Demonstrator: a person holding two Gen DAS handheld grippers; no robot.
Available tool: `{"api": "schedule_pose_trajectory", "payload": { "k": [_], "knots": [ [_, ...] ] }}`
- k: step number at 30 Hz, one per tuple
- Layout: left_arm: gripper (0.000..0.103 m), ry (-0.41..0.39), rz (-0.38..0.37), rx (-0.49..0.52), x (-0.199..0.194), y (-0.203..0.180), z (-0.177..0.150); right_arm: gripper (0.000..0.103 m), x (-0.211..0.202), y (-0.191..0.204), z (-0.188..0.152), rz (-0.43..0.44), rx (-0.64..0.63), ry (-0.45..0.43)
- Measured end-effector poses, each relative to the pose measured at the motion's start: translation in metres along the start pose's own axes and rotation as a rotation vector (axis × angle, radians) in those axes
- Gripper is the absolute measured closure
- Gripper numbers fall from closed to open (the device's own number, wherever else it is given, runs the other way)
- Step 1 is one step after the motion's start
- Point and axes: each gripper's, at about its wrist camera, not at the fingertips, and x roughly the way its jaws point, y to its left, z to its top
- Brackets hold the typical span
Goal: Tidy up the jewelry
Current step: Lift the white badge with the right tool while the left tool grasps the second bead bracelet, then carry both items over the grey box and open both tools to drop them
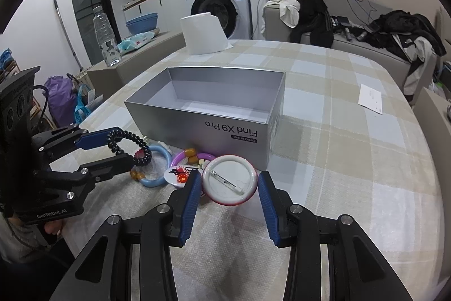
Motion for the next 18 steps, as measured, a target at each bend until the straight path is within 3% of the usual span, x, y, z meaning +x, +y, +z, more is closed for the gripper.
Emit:
{"api": "schedule_pose_trajectory", "payload": {
  "k": [18],
  "knots": [
    [0.063, -0.085, 0.01, -0.007, -0.017, 0.002, 0.014, 0.063, -0.011, 0.0, 0.006, 0.023, 0.016, -0.05]
  ]
}}
